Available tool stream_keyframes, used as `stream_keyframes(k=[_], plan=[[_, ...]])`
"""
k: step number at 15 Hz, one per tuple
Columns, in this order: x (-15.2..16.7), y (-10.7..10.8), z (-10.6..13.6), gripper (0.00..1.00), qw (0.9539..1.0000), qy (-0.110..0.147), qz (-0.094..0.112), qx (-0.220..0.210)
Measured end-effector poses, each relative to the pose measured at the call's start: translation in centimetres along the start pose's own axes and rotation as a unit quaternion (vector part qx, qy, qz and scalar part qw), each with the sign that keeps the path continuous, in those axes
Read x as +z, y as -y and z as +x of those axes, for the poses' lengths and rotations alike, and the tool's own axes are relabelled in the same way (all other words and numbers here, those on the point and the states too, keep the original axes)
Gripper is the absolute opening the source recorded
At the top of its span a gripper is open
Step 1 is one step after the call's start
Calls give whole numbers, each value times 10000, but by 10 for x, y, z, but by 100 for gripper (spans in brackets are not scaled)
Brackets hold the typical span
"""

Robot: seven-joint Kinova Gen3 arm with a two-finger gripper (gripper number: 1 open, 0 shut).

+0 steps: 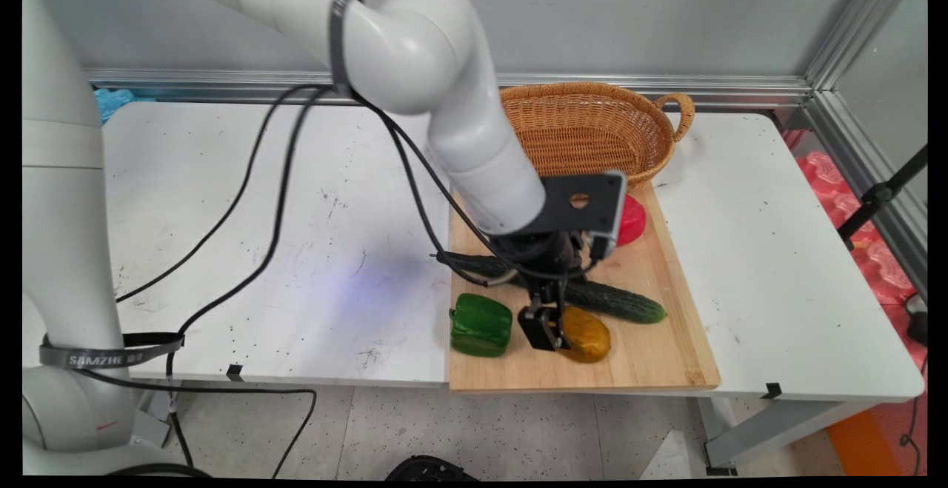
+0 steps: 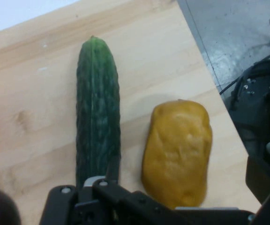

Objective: Pick up the potato from the cutting board

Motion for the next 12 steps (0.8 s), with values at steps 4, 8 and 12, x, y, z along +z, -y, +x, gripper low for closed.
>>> stream_keyframes(k=[4,8,12], plan=[[27,3,6,100,9998,93,-28,197],[42,4,9,100,9994,143,-70,323],[53,5,10,0,9988,182,-122,432]])
